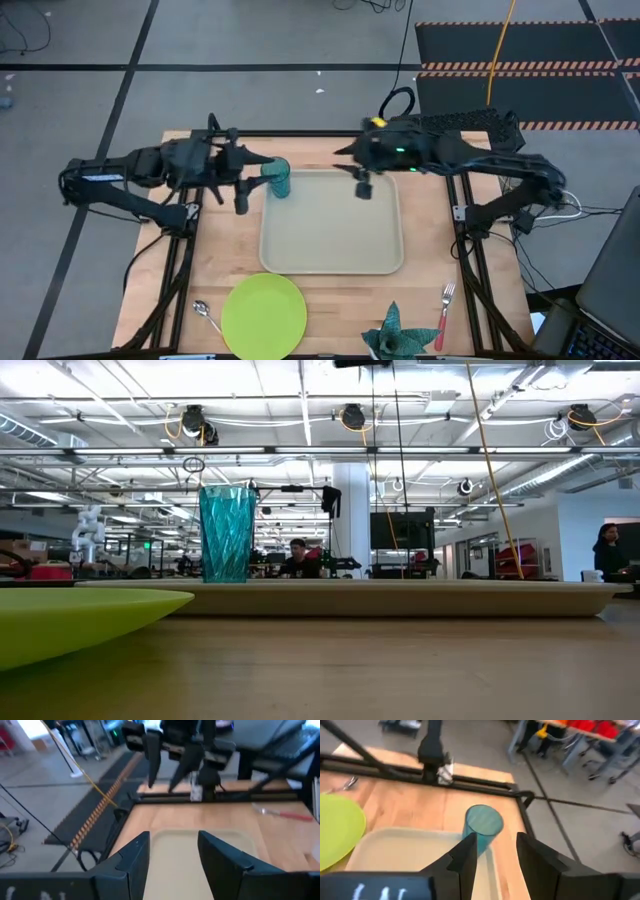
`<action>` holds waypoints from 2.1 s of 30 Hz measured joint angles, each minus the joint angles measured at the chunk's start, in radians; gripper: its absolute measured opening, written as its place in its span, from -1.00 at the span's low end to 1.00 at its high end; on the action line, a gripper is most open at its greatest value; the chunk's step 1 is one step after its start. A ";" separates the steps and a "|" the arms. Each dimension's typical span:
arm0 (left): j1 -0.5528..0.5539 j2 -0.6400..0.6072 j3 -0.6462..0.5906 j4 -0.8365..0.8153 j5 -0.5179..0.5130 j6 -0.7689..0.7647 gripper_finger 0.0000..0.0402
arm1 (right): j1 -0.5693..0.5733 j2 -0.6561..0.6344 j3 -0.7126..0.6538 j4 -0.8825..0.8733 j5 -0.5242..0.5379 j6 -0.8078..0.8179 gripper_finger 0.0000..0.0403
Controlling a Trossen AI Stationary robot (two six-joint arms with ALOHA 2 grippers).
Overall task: Pick and place plate/cup/fork/spoon on tray
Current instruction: Put the blue glass on the top right of the light brown serving tray
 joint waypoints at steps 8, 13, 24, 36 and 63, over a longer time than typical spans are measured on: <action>0.000 -0.232 -0.353 0.233 -0.068 -0.026 -0.15 | 0.021 0.389 0.375 -0.266 0.001 -0.133 -0.36; 0.000 -0.329 -0.502 0.297 -0.067 -0.066 -0.15 | 0.021 0.572 0.555 -0.363 0.001 -0.224 -0.36; 0.000 -0.502 -0.654 0.303 -0.094 -0.072 -0.15 | 0.022 0.711 0.610 -0.362 0.001 -0.388 -0.36; 0.001 -0.557 -0.708 0.207 -0.249 -0.096 -0.15 | 0.004 0.718 0.611 -0.246 -0.001 -0.412 -0.36; 0.025 -0.556 -0.708 0.145 -0.316 -0.150 -0.15 | -0.048 0.790 0.610 -0.206 -0.051 -0.312 -0.36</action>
